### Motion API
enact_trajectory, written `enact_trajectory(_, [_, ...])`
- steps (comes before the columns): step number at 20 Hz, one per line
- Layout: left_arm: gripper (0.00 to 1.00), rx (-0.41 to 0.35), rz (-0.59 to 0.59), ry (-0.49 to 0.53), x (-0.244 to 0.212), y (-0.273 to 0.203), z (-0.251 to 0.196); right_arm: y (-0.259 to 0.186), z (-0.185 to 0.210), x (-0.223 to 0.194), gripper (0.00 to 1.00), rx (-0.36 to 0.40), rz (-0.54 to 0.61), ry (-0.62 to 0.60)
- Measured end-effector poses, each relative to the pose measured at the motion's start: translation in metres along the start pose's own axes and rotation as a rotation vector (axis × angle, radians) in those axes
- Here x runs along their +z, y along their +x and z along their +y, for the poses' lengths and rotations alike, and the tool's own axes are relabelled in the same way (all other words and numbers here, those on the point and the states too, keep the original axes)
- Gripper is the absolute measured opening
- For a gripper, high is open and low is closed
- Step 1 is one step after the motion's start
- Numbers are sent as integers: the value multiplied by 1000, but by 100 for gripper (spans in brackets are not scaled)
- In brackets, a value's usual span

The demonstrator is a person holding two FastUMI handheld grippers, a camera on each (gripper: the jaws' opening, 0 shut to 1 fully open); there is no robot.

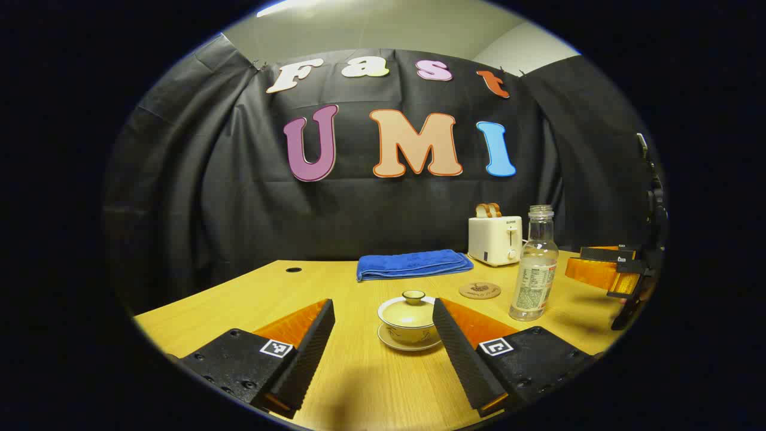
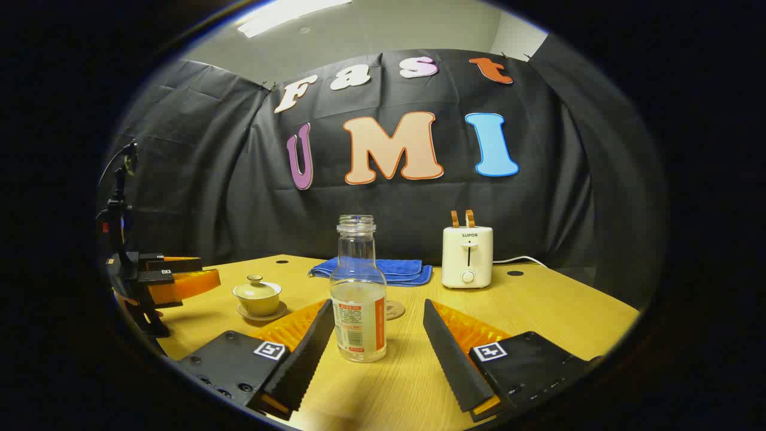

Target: Open the teacup lid with one hand, grasp the water bottle and pour water into the teacup with the other hand; after pouring, place the water bottle on the coaster and then close the teacup lid.

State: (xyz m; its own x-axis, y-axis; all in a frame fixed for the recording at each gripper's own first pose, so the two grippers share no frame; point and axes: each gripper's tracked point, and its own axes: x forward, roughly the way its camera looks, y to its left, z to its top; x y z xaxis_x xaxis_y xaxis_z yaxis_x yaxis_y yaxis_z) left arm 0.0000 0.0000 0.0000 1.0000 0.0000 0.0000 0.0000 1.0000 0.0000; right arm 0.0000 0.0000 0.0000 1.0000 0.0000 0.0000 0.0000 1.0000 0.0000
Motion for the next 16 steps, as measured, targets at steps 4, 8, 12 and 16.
enact_trajectory(4, [96, 0, 1, -13, 0, 0, -1, -1, 0, 0, 96, 7, 0, 0])
enact_trajectory(8, [100, -5, 4, -16, -1, 0, -3, 0, 0, 0, 97, 5, 2, 0])
enact_trajectory(12, [96, 1, 2, -16, 0, -1, -2, -1, 1, -1, 93, 4, 2, 1])
enact_trajectory(16, [97, 7, 3, -15, -1, 0, -1, -1, 1, 0, 96, 4, 0, 1])
